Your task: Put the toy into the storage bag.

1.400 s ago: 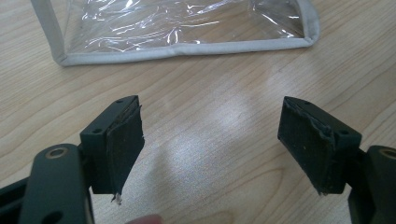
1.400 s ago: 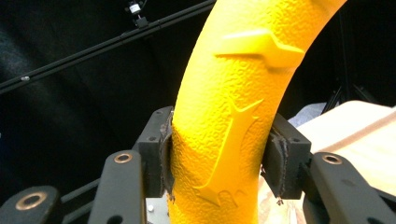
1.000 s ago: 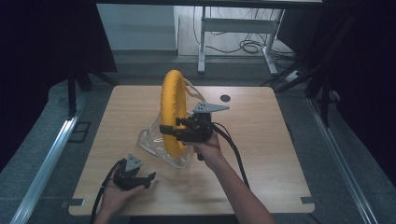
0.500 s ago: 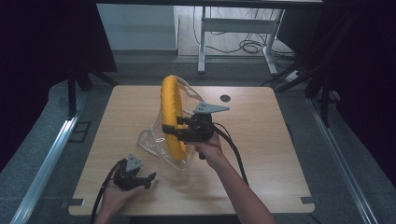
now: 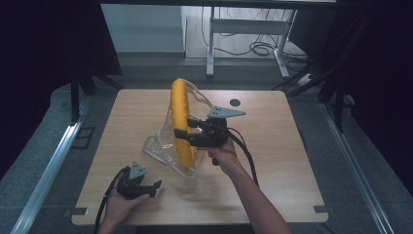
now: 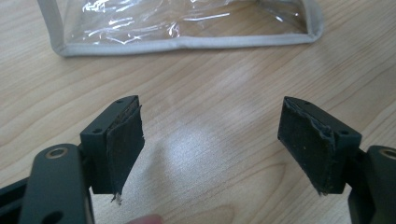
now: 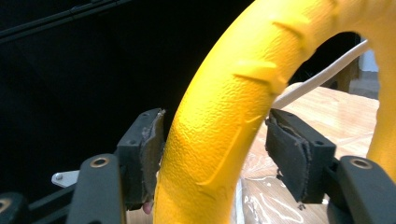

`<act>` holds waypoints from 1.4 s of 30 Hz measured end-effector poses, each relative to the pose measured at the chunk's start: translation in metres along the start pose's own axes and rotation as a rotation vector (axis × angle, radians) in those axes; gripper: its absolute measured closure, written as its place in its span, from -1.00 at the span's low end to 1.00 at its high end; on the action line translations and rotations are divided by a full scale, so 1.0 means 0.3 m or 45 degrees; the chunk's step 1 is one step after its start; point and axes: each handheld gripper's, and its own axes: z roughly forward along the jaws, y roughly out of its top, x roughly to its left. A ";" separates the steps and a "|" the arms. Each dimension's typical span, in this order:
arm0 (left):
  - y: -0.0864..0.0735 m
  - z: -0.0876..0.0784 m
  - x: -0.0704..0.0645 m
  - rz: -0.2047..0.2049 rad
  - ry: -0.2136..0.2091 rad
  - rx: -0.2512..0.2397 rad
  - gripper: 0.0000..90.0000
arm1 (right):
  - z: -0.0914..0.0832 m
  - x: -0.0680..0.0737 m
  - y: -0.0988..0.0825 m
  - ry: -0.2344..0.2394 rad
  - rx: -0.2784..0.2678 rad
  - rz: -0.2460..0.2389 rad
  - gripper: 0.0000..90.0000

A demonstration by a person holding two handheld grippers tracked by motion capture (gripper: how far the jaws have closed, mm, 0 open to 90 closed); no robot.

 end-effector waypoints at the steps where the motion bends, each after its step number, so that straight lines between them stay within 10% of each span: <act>1: 0.000 0.001 -0.001 0.002 0.001 0.002 -0.50 | -0.004 0.000 0.003 -0.003 -0.001 -0.005 -0.19; 13: -0.004 0.010 0.001 0.021 -0.001 0.016 -0.50 | -0.064 -0.032 0.020 0.016 0.011 -0.022 -0.06; 42: -0.006 0.000 -0.004 0.025 0.001 0.018 -0.50 | -0.110 -0.154 0.026 -0.060 0.323 -0.117 0.02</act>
